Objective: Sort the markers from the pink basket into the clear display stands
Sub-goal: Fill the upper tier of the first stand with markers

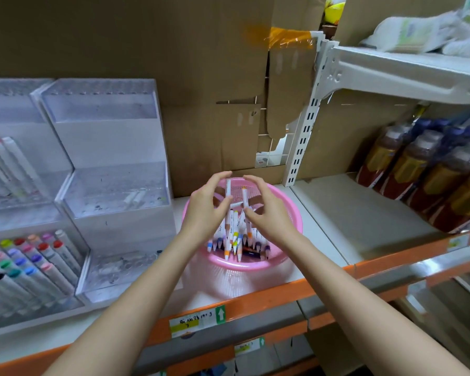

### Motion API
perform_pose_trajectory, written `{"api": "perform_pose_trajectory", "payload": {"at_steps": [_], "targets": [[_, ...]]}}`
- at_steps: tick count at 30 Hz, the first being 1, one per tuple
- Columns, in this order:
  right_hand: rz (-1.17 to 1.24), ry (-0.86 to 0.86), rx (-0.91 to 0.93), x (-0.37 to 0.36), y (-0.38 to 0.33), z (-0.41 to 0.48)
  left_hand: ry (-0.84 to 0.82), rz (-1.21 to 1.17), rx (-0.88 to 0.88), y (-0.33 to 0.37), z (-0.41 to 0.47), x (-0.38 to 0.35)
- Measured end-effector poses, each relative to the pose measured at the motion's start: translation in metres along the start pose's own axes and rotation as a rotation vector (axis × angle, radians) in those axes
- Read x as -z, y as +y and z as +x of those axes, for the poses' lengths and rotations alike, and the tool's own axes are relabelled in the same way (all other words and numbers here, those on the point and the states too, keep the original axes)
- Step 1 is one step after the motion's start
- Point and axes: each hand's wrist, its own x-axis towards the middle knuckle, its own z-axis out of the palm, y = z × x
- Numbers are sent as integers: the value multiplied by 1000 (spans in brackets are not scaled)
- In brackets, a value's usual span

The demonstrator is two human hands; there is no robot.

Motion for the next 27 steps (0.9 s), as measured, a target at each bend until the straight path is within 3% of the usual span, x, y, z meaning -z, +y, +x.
{"api": "perform_pose_trajectory", "payload": {"at_steps": [8,27], "targets": [[139,75,181,-10,-67,3,60,3,-148,38,7,58],[226,78,414,-112,-226,49,263,171,-141,0,-8,262]]}}
